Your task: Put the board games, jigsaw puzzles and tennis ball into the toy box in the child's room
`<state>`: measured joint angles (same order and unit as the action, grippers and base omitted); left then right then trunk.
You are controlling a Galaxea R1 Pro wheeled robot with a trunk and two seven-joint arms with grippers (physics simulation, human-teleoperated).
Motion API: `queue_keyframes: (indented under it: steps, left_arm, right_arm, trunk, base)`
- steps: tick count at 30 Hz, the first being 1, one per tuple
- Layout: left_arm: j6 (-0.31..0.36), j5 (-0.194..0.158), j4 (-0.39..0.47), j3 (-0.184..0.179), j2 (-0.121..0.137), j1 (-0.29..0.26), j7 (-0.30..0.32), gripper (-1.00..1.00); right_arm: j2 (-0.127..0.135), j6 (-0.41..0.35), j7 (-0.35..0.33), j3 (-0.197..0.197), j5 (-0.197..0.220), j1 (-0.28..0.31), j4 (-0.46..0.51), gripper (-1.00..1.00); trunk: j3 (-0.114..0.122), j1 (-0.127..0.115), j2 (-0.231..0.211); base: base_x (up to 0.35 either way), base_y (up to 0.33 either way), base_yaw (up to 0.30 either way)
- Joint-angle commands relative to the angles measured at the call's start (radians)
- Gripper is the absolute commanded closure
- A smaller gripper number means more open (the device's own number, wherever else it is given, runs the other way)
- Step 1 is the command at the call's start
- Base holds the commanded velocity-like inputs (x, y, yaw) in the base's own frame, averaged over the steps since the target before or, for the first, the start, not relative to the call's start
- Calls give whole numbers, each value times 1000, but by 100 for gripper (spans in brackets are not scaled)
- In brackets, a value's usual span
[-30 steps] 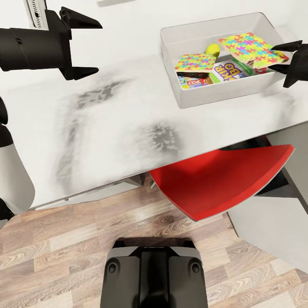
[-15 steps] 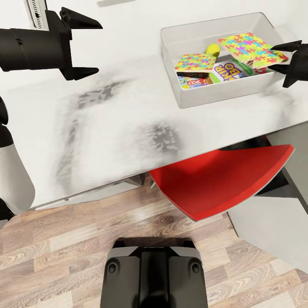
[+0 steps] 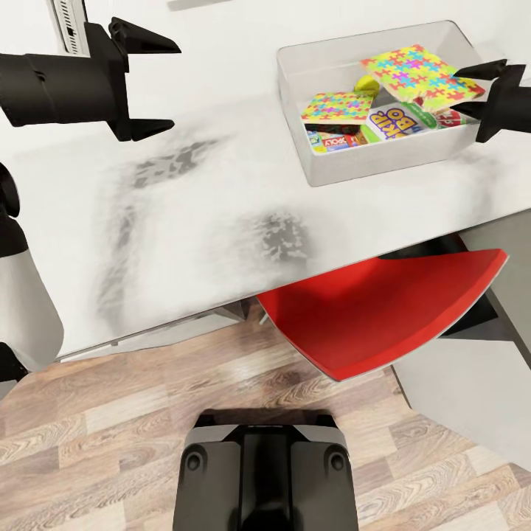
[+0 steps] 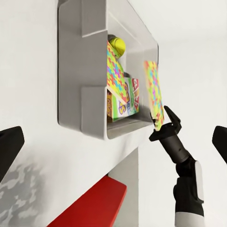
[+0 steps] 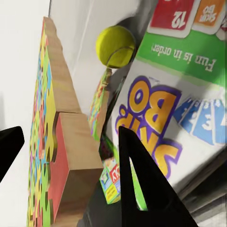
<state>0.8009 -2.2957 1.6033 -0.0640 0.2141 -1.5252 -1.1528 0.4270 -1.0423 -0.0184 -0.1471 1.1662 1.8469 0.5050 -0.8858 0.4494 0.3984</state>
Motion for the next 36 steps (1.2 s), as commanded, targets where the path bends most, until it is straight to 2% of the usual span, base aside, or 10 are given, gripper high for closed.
queue_keyframes:
  steps: [1,4,10,36]
  left_arm:
    - [2,-8,0,0,-1,-1,-9,-100]
    - [2,-8,0,0,-5,0,-9,-100]
    - [2,-8,0,1,-8,0,-9,-100]
    - [1,-8,0,1,-16,0,-8,-100]
  right_arm:
    - [-7,-5,-1,-4,-5,1,1,100]
    - [-19,-5,0,-4,-5,1,4,100]
    - [-27,-5,0,-4,-6,1,7,100]
    - [-30,-5,-1,-5,-8,7,9,100]
  trunk:
    - [-2,1,2]
    - [-5,1,2]
    - [-12,1,2]
    - [-30,1,2]
  base:
    - [0,0,0]
    - [0,0,0]
    - [0,0,0]
    - [0,0,0]
